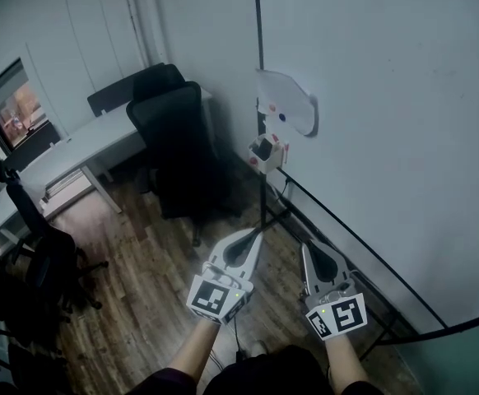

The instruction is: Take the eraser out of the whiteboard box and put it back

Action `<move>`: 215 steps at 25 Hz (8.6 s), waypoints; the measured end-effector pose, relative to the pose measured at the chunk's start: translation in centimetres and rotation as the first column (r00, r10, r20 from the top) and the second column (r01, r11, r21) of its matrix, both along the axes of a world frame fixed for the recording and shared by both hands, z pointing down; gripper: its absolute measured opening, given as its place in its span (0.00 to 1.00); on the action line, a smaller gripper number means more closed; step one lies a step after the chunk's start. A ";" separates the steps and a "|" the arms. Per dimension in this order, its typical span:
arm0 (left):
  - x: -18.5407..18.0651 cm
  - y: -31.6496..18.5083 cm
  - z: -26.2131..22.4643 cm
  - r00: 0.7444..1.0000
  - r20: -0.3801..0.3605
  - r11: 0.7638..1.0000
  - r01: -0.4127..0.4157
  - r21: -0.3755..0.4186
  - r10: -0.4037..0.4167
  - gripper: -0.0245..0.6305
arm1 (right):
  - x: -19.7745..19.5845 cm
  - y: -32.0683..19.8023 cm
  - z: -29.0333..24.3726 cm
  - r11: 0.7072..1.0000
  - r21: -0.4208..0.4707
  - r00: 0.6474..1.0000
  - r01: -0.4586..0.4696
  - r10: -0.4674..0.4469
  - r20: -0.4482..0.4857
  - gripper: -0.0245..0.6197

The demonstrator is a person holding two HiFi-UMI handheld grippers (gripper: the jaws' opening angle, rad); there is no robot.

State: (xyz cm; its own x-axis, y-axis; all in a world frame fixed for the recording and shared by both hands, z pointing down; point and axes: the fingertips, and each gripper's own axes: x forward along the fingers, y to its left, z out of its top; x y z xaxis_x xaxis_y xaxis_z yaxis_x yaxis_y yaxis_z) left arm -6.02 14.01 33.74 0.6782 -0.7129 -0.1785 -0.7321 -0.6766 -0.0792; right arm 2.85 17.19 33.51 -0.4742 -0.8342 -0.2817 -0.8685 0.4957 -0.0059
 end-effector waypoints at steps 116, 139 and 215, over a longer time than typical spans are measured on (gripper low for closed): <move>5.8 -48.6 19.9 0.940 0.307 0.960 -0.065 -0.271 0.150 0.39 | 2.4 -43.4 14.6 0.934 -0.338 0.989 -0.120 0.140 0.036 0.04; 2.6 -42.7 -2.1 0.985 0.168 0.983 0.018 0.180 -0.049 0.38 | 1.1 -43.6 -0.1 1.000 -0.007 1.000 0.017 -0.017 0.015 0.04; 7.1 -52.0 14.5 0.972 0.154 0.981 -0.162 -0.109 0.178 0.38 | 4.7 -43.0 9.3 0.939 -0.235 0.966 -0.249 0.258 0.007 0.04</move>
